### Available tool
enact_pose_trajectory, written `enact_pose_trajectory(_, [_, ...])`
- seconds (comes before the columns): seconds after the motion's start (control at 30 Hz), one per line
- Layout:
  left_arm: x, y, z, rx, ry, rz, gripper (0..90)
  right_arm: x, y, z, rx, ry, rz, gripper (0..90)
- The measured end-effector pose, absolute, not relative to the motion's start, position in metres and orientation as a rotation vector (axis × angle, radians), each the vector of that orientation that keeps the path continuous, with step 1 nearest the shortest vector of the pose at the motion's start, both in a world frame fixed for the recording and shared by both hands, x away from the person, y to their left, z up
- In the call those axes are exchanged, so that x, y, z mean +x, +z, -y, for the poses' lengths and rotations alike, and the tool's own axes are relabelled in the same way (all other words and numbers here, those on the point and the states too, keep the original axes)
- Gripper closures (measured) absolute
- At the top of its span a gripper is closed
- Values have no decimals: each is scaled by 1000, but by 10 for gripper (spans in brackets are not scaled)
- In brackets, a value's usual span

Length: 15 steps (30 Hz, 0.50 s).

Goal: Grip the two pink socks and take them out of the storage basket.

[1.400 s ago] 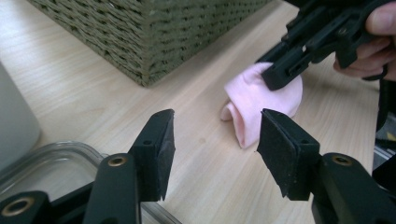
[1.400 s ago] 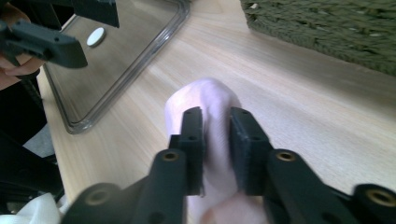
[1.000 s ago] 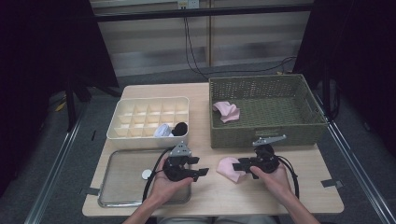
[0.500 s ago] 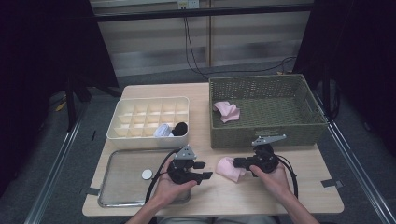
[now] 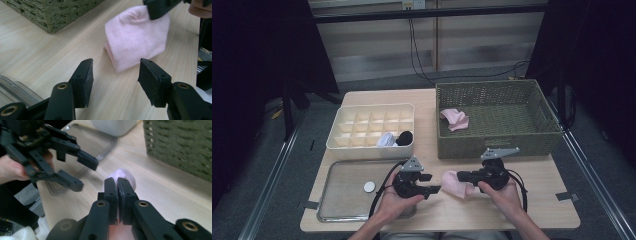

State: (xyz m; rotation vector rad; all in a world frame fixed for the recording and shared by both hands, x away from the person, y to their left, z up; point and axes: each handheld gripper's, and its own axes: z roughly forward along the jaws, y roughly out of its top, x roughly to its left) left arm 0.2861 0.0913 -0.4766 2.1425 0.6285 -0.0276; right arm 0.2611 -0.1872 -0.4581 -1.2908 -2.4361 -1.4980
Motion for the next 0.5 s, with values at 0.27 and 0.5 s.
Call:
enact_pose_trajectory(0.27, [291, -472, -102, 2124, 26, -654, 636, 258, -463, 177, -1209, -1457, 2451, 867])
enact_pose_trajectory(0.5, [288, -475, -98, 2128, -8, -649, 612, 251, -476, 163, -1122, -1353, 2472, 743])
